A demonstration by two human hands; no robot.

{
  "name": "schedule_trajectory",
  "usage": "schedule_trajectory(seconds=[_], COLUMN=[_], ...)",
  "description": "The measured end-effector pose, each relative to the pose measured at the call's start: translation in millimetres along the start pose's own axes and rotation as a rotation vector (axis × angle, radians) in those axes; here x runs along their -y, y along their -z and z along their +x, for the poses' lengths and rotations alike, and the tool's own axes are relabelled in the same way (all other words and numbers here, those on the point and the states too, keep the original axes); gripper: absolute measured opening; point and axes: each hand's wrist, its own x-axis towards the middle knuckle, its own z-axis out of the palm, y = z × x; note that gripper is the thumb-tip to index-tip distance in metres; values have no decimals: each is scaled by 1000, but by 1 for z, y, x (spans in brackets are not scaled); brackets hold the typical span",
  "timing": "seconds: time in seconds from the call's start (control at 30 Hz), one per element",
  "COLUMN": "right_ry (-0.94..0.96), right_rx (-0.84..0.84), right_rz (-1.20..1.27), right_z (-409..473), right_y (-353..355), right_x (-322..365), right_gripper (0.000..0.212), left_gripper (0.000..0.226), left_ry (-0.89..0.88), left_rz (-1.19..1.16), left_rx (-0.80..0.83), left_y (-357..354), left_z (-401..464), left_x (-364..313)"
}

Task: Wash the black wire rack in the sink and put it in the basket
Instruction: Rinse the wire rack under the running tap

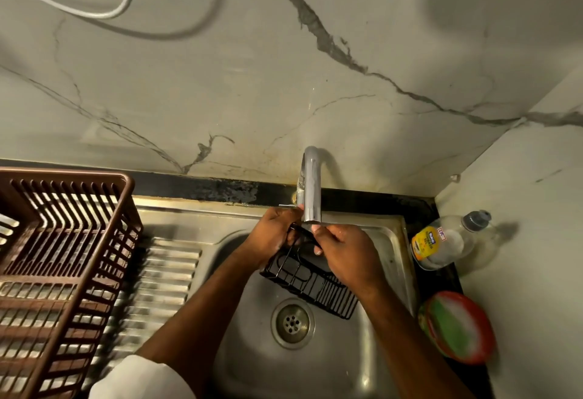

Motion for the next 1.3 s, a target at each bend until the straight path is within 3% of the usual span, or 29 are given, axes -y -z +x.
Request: schedule_trajectory(seconds=[0.2, 0.4, 0.57, 0.67, 0.77, 0.93, 1.13, 1.2, 1.3], right_ry=[61, 92, 29, -105, -165, -191, -211, -217, -193], right_rx=[-61, -154, -101, -44, -26, -47, -109, -124, -119], right_rz=[-25, -141, -142, -123, -98, -36, -1, 55, 89], right_z=[-3, 7, 10, 14, 12, 4, 7, 8, 5], right_y=[5, -4, -5, -4, -2, -8, -2, 1, 8], right_x=[0, -19, -25, -29, -33, -36, -28, -30, -35], right_gripper=[37, 48, 47, 55, 53, 49, 52, 54, 55], left_gripper=[38, 28, 12, 27, 22, 40, 34, 39, 51], left_ry=[121, 122, 170, 156, 86, 34, -136, -153, -27], left_rz=[-54, -15, -50, 22, 126, 258, 603, 563, 305], left_rx=[-111, -94, 0, 171, 263, 220, 129, 165, 259], left_y=[-4, -20, -20, -18, -17, -15, -29, -30, -30], left_z=[-2, 7, 10, 3, -11, -16, -10, -5, 1], left_x=[7, -2, -4, 2, 10, 24, 6, 6, 5])
